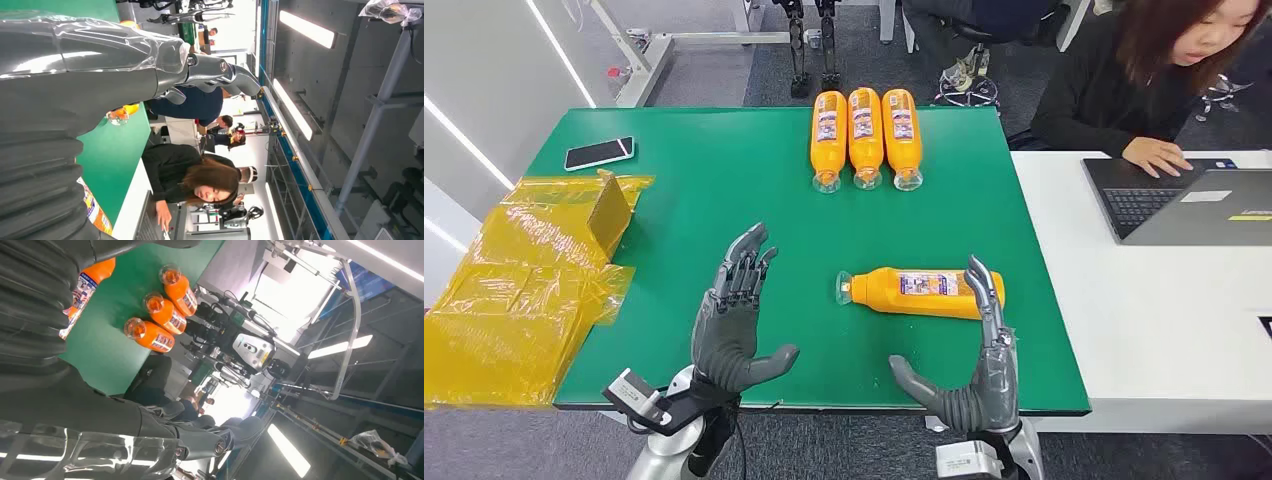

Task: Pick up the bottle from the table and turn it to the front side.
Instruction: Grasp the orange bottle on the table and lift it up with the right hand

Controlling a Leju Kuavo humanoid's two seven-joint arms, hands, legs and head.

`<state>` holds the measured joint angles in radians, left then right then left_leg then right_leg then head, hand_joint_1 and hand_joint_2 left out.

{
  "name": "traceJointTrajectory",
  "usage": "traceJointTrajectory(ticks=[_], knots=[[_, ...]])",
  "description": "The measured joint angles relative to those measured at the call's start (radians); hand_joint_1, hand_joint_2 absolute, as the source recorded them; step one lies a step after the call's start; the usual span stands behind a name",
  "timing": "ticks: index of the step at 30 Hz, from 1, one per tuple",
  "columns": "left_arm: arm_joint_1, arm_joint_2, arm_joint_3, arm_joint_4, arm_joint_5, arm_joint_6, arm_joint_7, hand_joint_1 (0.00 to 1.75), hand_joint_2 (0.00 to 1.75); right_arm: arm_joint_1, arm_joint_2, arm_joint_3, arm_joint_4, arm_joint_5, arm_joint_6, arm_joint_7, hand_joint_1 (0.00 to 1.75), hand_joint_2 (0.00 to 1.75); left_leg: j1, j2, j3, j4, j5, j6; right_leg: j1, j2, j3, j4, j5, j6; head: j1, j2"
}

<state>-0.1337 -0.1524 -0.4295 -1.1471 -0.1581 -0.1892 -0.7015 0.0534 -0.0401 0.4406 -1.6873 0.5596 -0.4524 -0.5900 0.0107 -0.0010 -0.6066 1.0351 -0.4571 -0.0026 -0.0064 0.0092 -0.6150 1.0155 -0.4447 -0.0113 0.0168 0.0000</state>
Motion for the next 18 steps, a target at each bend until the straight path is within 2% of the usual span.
traceJointTrajectory(ticks=[18], knots=[[0.016,-0.002,0.006,-0.003,-0.010,-0.007,0.000,0.00,1.75,-0.003,0.000,0.000,0.000,-0.006,-0.002,-0.005,0.00,1.75,0.000,0.000,0.000,0.000,0.000,0.000,0.000,0.000,0.000,0.000,0.000,0.000,0.000,0.000]])
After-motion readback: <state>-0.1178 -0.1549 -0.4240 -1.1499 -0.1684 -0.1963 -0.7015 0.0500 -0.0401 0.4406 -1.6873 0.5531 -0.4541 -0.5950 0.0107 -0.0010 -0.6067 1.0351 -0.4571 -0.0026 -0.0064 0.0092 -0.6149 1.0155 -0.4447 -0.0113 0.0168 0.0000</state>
